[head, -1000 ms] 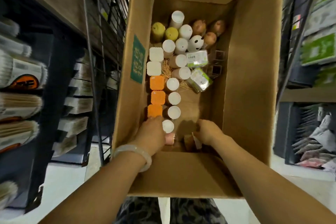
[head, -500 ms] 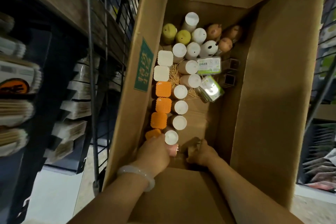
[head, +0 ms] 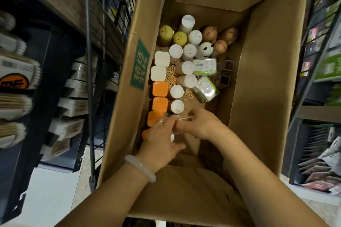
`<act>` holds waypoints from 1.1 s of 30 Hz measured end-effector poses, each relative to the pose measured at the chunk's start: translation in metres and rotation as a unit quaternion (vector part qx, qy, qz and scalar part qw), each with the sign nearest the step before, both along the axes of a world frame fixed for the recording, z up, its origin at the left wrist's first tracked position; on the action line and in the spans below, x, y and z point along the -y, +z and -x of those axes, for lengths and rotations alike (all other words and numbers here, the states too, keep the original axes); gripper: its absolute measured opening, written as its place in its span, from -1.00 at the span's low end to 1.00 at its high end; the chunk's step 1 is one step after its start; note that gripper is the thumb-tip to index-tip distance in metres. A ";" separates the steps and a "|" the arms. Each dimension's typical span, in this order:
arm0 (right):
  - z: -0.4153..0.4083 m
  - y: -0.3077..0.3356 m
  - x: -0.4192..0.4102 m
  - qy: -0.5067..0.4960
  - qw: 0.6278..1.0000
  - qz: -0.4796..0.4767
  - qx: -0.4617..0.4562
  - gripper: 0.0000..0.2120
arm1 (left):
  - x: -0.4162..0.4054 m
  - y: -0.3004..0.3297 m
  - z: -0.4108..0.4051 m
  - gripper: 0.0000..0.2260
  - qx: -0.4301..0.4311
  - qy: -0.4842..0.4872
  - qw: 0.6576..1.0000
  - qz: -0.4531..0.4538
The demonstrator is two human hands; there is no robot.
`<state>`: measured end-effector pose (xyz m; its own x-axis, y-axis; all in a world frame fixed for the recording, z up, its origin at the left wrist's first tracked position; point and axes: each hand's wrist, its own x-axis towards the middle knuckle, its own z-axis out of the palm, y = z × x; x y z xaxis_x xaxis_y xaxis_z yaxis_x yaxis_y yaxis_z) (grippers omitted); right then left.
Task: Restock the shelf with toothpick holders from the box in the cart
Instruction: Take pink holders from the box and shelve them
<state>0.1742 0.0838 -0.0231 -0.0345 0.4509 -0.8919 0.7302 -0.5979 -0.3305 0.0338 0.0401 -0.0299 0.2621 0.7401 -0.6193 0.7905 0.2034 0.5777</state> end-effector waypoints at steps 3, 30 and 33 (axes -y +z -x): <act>0.002 0.011 -0.001 -0.002 0.999 -0.029 -0.045 -0.45 | -0.004 0.001 0.005 -0.66 -0.037 0.045 0.995 -0.083; 0.014 -0.129 0.081 0.045 0.994 0.091 -0.038 -0.35 | 0.023 -0.004 0.021 -0.65 -0.124 0.262 0.957 0.017; 0.023 -0.140 0.083 0.122 0.989 0.072 -0.032 -0.20 | 0.024 -0.005 0.019 -0.69 -0.154 0.240 0.958 -0.024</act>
<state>0.1512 0.0010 -0.1636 -0.1846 0.2917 -0.9385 0.8387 -0.4511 -0.3051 0.0147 0.0161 -0.0347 -0.3044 0.7598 -0.5746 0.7472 0.5645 0.3506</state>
